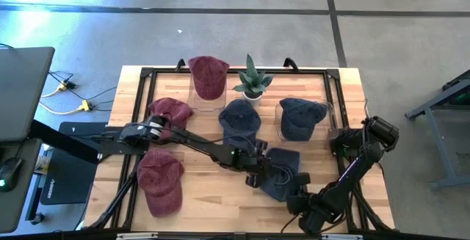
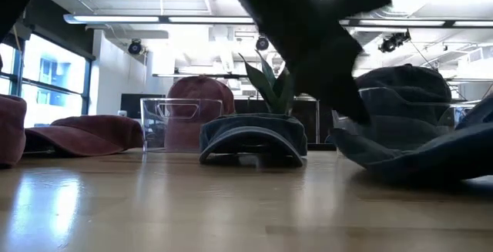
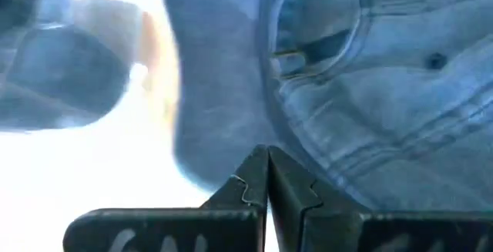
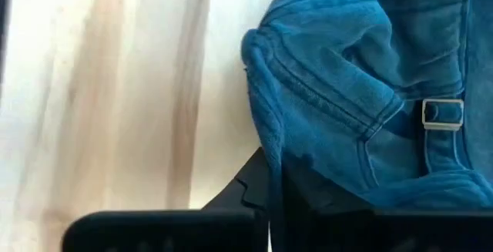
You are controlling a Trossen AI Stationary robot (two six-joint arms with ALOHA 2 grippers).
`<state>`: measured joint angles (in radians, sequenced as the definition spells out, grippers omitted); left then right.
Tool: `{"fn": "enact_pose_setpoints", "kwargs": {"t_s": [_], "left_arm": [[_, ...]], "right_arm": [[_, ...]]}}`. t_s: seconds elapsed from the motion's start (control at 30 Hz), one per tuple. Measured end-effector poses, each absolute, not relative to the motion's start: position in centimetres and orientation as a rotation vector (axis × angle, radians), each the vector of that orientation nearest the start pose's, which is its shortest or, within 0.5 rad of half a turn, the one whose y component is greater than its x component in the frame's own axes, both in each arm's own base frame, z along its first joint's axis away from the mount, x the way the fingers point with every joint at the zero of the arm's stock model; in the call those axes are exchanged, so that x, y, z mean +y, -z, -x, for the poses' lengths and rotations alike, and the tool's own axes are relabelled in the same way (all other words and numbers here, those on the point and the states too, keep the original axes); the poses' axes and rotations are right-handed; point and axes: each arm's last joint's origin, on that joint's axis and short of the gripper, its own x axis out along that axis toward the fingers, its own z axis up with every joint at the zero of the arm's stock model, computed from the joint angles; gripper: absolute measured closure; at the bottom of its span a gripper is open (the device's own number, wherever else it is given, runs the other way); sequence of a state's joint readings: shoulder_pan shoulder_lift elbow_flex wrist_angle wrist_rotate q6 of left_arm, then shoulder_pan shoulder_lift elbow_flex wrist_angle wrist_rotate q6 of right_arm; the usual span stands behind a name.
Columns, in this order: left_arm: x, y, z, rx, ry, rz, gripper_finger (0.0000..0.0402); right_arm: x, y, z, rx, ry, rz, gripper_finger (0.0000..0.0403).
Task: Pick & Place hat
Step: Put the bottom blue cap into the right transparent bin
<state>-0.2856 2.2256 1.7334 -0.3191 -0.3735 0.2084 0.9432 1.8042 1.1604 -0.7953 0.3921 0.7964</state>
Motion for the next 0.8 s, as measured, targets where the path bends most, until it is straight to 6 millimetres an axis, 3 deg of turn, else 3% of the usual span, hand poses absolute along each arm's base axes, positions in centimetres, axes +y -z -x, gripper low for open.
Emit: {"fn": "enact_pose_setpoints", "kwargs": {"t_s": [0.1,0.17,0.3,0.5,0.63,0.8], "left_arm": [[-13.8,-20.8,-46.7,0.705,0.119,-0.469,0.0401],[-15.0,-21.3,-46.8,0.639,0.268,-0.462,0.0401],[-16.5,-20.0,-47.1,0.564,0.438,-0.525,0.0401],[-16.7,-17.8,-48.5,0.477,0.453,-0.543,0.0385],[-17.0,-17.9,-48.6,0.449,0.487,-0.532,0.0318],[-16.8,-17.1,-48.1,0.519,0.521,-0.649,0.0185]], "right_arm": [[25.9,-16.8,-20.3,1.146,0.016,0.191,0.0395],[25.9,-16.6,-20.3,1.133,0.018,0.189,0.039],[25.8,-16.8,-20.5,1.085,0.049,0.206,0.0398],[26.0,-17.0,-20.7,1.037,0.063,0.201,0.0395],[26.0,-17.0,-20.7,1.043,0.068,0.183,0.0399],[26.0,-17.0,-20.7,1.046,0.069,0.181,0.0396]]}}
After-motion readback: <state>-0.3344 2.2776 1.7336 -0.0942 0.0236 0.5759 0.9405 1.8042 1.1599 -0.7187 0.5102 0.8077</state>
